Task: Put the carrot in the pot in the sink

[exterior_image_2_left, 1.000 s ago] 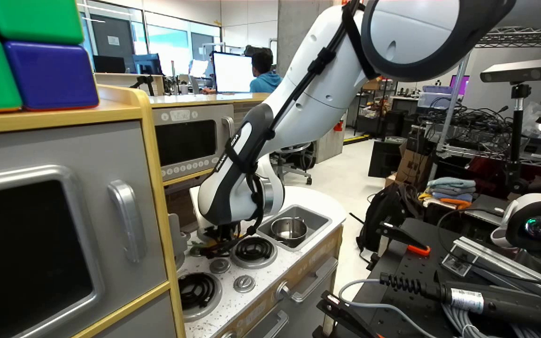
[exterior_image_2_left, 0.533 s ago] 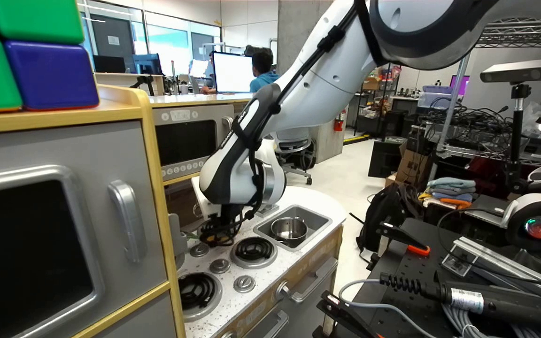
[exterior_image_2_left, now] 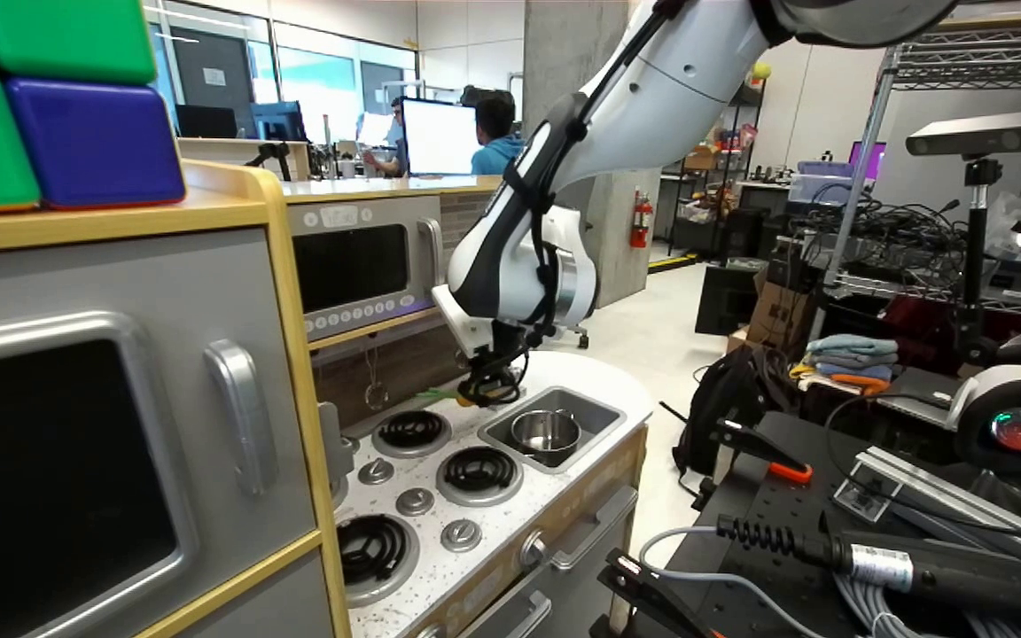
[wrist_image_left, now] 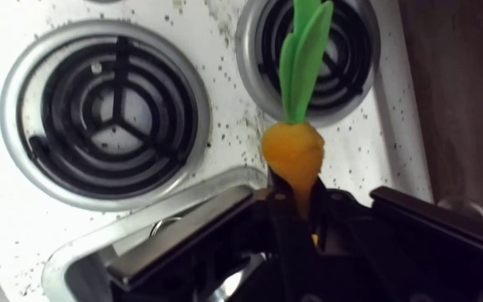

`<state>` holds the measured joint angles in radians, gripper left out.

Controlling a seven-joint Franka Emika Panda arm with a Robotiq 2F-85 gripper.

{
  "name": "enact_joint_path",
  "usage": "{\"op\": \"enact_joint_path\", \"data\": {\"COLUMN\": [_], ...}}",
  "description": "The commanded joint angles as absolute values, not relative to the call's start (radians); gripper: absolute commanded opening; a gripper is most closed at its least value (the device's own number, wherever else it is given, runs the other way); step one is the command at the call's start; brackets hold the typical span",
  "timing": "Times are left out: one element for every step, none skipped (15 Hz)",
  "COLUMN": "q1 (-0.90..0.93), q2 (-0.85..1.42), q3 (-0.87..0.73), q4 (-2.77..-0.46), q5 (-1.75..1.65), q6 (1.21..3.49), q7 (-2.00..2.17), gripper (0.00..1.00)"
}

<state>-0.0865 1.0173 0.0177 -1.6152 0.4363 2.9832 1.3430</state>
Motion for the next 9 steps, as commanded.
{"op": "enact_joint_path", "data": {"q1": [-0.138, -0.148, -0.157, -0.168, -0.18, -0.188, -0.195, -0.205, -0.207], "q2": [0.967, 0.965, 0.963, 0.963, 0.964, 0.964, 0.961, 0.959, 0.958], "q3": [-0.022, -0.035, -0.046, -0.054, -0.055, -0.057, -0.053, -0.044, -0.04], "q4": [-1.652, -1.652, -1.649, -1.646, -1.64, -1.638, -1.642, -1.646, -1.649], "q5": [0.475, 0.476, 0.476, 0.476, 0.477, 0.477, 0.478, 0.476, 0.474], "q6": [2.957, 2.953, 2.947, 2.943, 2.936, 2.928, 2.926, 2.918, 2.918], "q7": [1.343, 1.346, 1.349, 1.351, 1.351, 1.353, 1.35, 1.34, 1.335], "gripper": [0.03, 0.03, 0.03, 0.03, 0.03, 0.03, 0.03, 0.35, 0.38]}}
